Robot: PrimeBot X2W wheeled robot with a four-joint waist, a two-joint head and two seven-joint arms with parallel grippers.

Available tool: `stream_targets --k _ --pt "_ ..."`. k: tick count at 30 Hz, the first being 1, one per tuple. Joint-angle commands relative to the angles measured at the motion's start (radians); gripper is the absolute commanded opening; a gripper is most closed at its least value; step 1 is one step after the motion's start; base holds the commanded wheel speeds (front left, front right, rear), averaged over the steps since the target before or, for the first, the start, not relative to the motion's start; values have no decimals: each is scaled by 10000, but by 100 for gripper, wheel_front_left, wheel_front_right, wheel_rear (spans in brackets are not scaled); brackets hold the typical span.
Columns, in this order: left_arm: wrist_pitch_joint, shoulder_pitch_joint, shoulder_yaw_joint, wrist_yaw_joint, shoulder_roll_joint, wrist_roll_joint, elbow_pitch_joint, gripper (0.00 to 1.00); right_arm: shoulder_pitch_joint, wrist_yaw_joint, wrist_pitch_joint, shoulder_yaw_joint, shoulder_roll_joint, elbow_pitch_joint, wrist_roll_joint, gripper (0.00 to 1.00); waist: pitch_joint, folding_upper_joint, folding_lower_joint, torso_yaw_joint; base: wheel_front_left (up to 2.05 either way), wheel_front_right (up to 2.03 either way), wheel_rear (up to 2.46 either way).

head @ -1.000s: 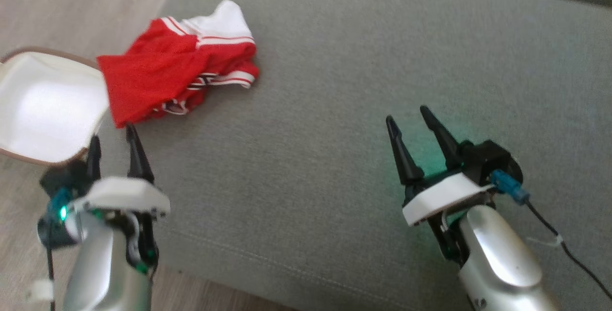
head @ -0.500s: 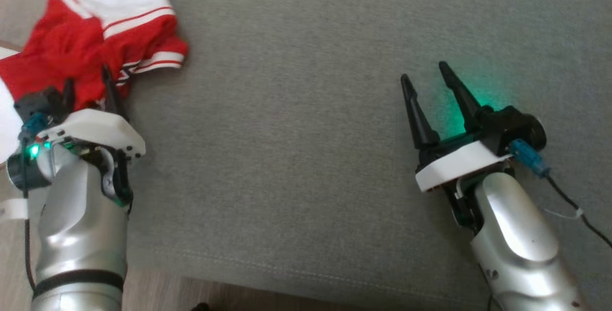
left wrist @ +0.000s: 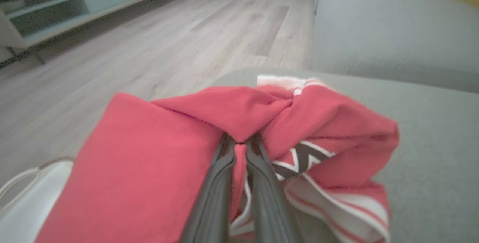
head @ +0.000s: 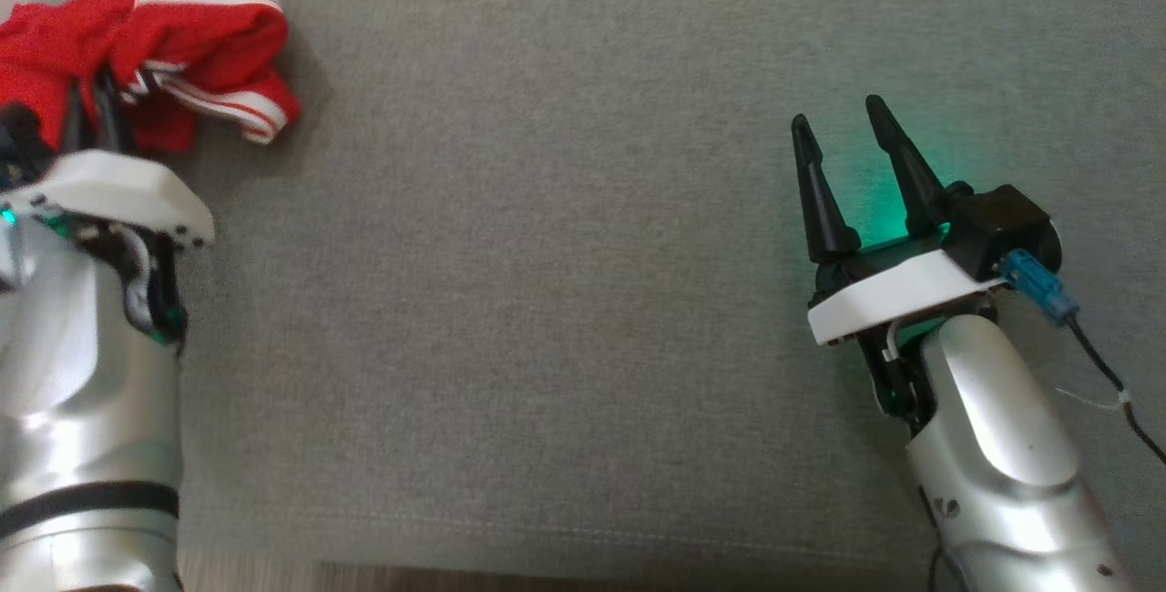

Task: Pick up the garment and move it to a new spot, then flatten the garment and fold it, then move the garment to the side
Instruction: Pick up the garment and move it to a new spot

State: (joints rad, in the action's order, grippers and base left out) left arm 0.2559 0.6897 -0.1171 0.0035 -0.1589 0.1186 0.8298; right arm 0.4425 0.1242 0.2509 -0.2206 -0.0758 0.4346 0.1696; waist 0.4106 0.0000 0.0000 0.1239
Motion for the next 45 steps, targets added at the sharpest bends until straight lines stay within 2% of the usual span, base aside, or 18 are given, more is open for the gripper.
stream_targets --k 1,6,14,20,26,28,32,37,38,39,40,45 --pt "59 342 -182 -183 -617 -205 -807 0 -35 65 108 -174 205 -208 150 100 -363 0 0 -298 0 0 0" --pt "59 673 256 -568 -546 -478 -1766 0 -167 65 108 -244 248 -166 567 100 -929 0 0 -964 0 0 0" --pt "59 972 1179 -1066 276 -430 -2480 0 -308 65 108 -514 254 -239 1376 100 -1391 0 0 -2667 0 0 0" --pt "59 796 1991 -1231 811 -254 -3122 0 -335 65 108 -739 255 -282 1758 100 -1331 0 0 -4082 0 0 0" --pt "59 427 3279 -1290 1072 383 -3442 0 -406 65 108 -877 255 -350 1981 100 -1240 0 0 -4981 0 0 0" --pt "59 184 3946 -1209 1079 1023 -3667 0 -424 65 108 -938 255 -342 2036 100 -1247 0 0 -5142 0 0 0" --pt "59 -366 4840 -559 1083 1682 -3822 0 -494 65 108 -929 255 -312 2072 100 -1319 0 0 -5168 0 0 0" --pt "59 -1238 4791 222 1084 1555 -3372 0 -578 65 108 -899 255 -256 1985 100 -1480 0 0 -4712 0 0 0" --pt "59 -1441 4694 336 1084 1471 -3275 28 -603 65 108 -880 255 -237 1951 100 -1522 0 0 -4571 0 0 0" --pt "59 -1642 4573 417 1084 1377 -3166 78 -625 65 108 -879 256 -219 1915 100 -1568 0 0 -4435 0 0 0" --pt "59 -1841 4426 485 1081 1312 -3056 100 -651 65 108 -869 256 -197 1870 100 -1626 0 0 -4281 0 0 0" --pt "59 -2931 3463 822 1068 1083 -3214 100 -797 65 108 -800 256 -29 1660 100 -2007 0 0 -3504 0 0 0"
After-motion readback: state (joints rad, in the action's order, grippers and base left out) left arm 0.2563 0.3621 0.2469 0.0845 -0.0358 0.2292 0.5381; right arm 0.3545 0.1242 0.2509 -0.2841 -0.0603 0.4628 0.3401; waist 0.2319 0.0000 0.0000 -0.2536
